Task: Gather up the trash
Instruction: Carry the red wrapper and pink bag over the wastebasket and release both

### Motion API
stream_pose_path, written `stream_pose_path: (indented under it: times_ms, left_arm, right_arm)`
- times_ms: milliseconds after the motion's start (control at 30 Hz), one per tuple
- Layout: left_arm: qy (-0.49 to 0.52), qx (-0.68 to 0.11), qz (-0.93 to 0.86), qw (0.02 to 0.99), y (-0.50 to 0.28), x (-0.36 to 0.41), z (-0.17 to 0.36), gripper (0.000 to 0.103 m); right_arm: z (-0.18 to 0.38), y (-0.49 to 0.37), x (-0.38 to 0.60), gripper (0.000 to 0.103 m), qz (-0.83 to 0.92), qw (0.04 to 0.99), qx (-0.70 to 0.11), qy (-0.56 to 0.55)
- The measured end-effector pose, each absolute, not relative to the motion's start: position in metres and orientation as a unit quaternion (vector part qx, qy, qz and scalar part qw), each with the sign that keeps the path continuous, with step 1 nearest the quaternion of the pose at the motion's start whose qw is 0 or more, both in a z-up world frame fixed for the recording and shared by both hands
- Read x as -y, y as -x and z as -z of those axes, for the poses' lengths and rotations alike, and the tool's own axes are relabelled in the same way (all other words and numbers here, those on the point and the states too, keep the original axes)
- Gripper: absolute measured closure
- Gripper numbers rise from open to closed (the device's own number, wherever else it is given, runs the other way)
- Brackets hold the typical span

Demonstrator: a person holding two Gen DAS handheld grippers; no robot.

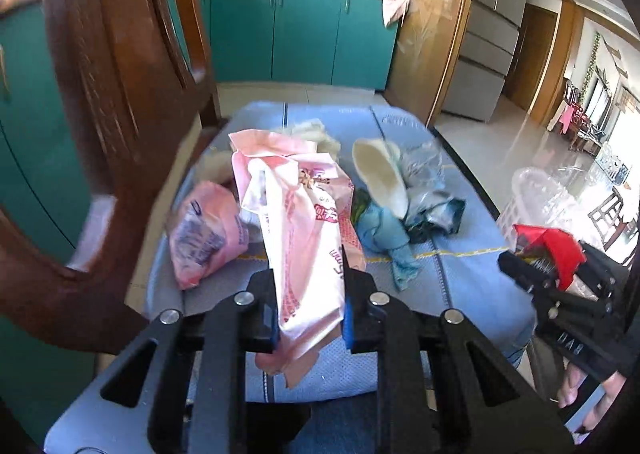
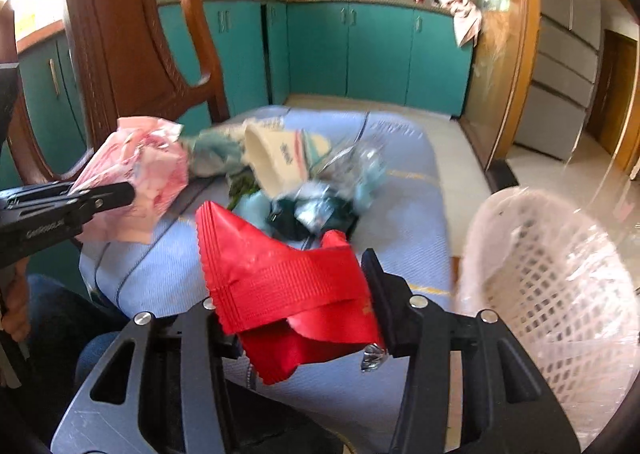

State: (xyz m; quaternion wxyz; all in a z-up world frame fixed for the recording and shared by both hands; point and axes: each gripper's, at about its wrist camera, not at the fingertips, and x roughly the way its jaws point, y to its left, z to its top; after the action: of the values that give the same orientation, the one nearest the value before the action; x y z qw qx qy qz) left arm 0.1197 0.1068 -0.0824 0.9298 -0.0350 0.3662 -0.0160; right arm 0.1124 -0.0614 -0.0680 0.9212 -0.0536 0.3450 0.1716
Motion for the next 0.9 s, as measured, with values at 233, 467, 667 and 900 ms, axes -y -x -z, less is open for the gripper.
stream_pose_path:
  times_ms: [233,467,667,900]
  left_arm:
    - [0.028,-0.321,0.057,0.945,-0.098,-0.078,0.036,0.08]
    - [0.016,-0.314,0.167,0.934,-0.107,-0.004,0.016,0.08]
    - [-0.005,-0.337,0.255,0.906,-0.129,0.08,0.023,0.08]
    - [-0.024,-0.371,0.316,0.873,-0.153,0.151,0.05,0.08]
  right_arm:
    - [0.03,-0.1,0.116,0.055,-0.122,0.946,-0.298,0.034]
    - [0.012,-0.086,0.199,0.055,-0.028,0.961,-0.275,0.016]
    - [0.018,-0.07,0.259,0.055,0.038,0.96,-0.276,-0.005]
    - [0.028,-0.059,0.295,0.055,0.073,0.956,-0.285,-0.02]
